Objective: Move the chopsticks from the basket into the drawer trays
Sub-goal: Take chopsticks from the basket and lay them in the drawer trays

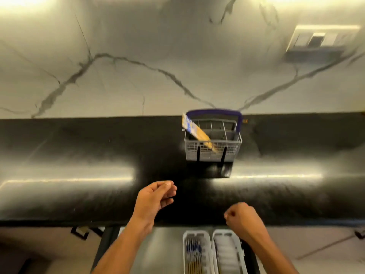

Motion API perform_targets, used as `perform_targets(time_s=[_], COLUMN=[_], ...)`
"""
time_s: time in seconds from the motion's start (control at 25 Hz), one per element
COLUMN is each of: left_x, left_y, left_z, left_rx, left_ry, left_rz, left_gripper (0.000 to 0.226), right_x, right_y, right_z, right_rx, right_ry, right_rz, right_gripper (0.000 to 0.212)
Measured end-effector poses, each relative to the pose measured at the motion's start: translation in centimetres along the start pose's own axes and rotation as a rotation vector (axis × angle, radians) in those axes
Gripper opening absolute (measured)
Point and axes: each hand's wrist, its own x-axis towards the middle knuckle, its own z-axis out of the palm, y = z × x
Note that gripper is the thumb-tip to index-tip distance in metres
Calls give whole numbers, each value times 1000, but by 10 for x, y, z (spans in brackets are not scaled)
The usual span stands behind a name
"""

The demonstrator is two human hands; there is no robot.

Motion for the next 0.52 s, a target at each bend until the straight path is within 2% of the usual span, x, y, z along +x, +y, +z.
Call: perform_targets(time_s=[0.12,0.2,0.28,0.4,0.52], left_x=[37,65,93,130,155], left_y=[66,95,112,127,132], left_z=[21,35,48,65,81], left_rx=[25,100,279,647,830], left_ry=[23,35,82,168,153], left_rz=[124,184,248,345,322], left_gripper=[15,13,14,27,39], right_x=[6,13,23,38,52], right_y=[-60,-99,-132,-165,-171], right_z=[-70,-101,-119,-132,-131], right_rx=[88,111,154,248,331], right_ry=[232,315,324,294,264], right_rz=[-228,-328,-374,-393,-368], right_gripper=[26,31,21,20,18])
